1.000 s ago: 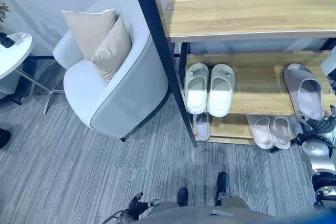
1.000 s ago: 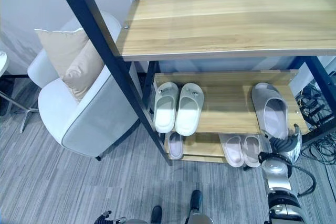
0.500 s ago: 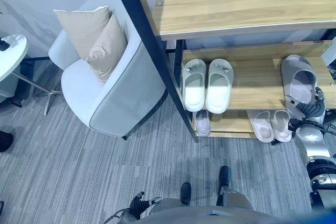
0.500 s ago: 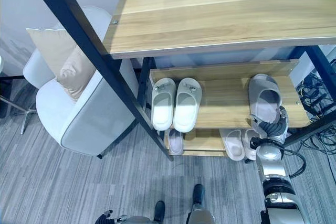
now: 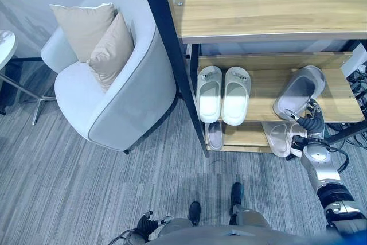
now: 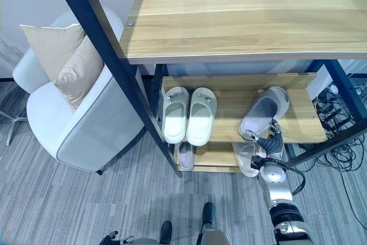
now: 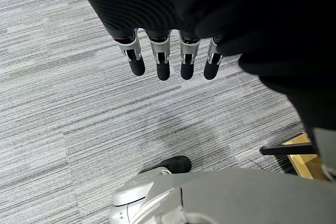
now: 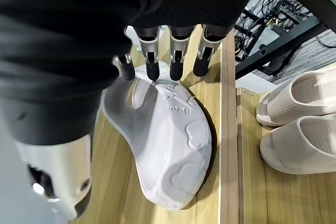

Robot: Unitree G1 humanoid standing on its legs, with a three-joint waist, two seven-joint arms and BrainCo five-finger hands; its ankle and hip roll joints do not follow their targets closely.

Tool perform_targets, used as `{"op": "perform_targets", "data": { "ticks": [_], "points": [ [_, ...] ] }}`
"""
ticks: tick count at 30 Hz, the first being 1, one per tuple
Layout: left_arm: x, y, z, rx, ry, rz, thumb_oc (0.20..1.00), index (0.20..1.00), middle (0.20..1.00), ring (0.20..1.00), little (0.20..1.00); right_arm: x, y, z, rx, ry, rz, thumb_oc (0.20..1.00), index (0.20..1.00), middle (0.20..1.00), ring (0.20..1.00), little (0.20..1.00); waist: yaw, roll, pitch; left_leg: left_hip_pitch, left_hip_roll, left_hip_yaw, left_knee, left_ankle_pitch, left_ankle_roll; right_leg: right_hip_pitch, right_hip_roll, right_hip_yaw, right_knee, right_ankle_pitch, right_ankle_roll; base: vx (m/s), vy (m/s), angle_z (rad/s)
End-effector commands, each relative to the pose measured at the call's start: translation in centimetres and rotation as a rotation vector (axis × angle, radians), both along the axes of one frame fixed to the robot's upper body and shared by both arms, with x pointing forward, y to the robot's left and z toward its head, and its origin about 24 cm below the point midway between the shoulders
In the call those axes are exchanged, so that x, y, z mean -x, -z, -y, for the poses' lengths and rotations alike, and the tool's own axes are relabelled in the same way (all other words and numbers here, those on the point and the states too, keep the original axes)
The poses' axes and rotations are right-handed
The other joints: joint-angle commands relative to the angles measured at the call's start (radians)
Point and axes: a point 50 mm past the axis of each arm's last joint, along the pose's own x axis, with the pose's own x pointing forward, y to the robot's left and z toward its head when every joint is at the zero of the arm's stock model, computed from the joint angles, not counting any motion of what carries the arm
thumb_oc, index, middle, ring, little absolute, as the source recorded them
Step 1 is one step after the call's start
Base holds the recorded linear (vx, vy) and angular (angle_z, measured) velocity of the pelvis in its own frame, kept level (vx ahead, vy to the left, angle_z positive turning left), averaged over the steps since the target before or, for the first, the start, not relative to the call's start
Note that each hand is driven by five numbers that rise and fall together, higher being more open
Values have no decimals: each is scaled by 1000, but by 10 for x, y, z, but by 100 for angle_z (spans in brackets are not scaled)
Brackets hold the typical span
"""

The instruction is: Arrange the slippers neatly on the shoe rack.

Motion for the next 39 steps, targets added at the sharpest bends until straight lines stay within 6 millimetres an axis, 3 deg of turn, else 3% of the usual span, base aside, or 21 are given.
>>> {"op": "perform_targets", "data": {
  "ticks": [1,2,3,9,12,16,19,22,26,31,32,39],
  "points": [
    [5,4,11,12,54,-42,1000,1000,1000,1000,1000,-8,-31,7,160,-3,112,1000,1000,1000,1000,1000,27,-28,4,-55,-4,36,5,-5,-40,147,-33,40,11,-160,102,33,-9,0],
    [1,3,13,8,71,-16,1000,1000,1000,1000,1000,-4,-46,24,424,60,100,1000,1000,1000,1000,1000,29,-28,5,-54,-3,35,5,-6,-39,148,-32,38,11,-162,104,0,0,0],
    [0,2,14,4,86,-8,1000,1000,1000,1000,1000,-4,-54,30,495,87,111,1000,1000,1000,1000,1000,31,-26,6,-54,-4,34,5,-7,-39,148,-31,38,11,-162,105,0,0,0],
    [-6,1,15,-13,134,17,1000,1000,1000,1000,1000,-14,-94,50,673,227,195,1000,1000,1000,1000,1000,42,-16,23,-70,-4,29,5,-2,-40,130,-33,38,11,-158,107,-10,-6,-1],
    [-7,1,14,-22,145,21,1000,1000,1000,1000,1000,-19,-94,58,666,261,159,1000,1000,1000,1000,1000,50,-13,25,-77,-5,26,5,2,-41,126,-32,37,11,-158,107,-1,-9,4],
    [-8,1,13,-23,128,18,1000,1000,1000,1000,1000,-29,-95,62,508,297,163,1000,1000,1000,1000,1000,54,-7,45,-101,-9,23,5,11,-43,105,-36,34,11,-153,108,-12,-1,1],
    [-15,-1,14,-20,117,41,1000,1000,1000,1000,1000,-36,-115,70,427,353,236,1000,1000,1000,1000,1000,57,9,62,-141,-17,20,5,27,-46,68,-45,35,11,-143,108,-51,13,2],
    [-19,-2,15,-17,108,60,1000,1000,1000,1000,1000,-36,-121,73,403,377,262,1000,1000,1000,1000,1000,61,17,63,-153,-20,19,5,32,-48,55,-47,33,11,-140,109,7,-1,1],
    [-26,-4,15,-16,109,91,1000,1000,1000,1000,1000,-38,-141,78,412,417,322,1000,1000,1000,1000,1000,68,20,72,-180,-23,16,5,42,-53,33,-52,29,11,-137,110,6,-9,4],
    [-33,-6,14,-21,120,117,1000,1000,1000,1000,1000,-46,-167,85,574,426,279,1000,1000,1000,1000,1000,76,23,84,-197,-24,13,5,48,-60,18,-55,25,11,-133,113,-7,4,5],
    [-34,-6,15,-17,122,120,1000,1000,1000,1000,1000,-49,-167,83,627,405,252,200,200,200,200,200,76,23,86,-196,-24,16,5,48,-60,19,-55,26,11,-132,113,0,0,0],
    [-41,-8,13,-30,123,151,1000,1000,1000,1000,1000,-50,-165,79,817,364,178,200,200,200,200,200,70,16,92,-195,-23,15,5,46,-59,22,-55,27,11,-132,112,0,0,0]
  ]
}}
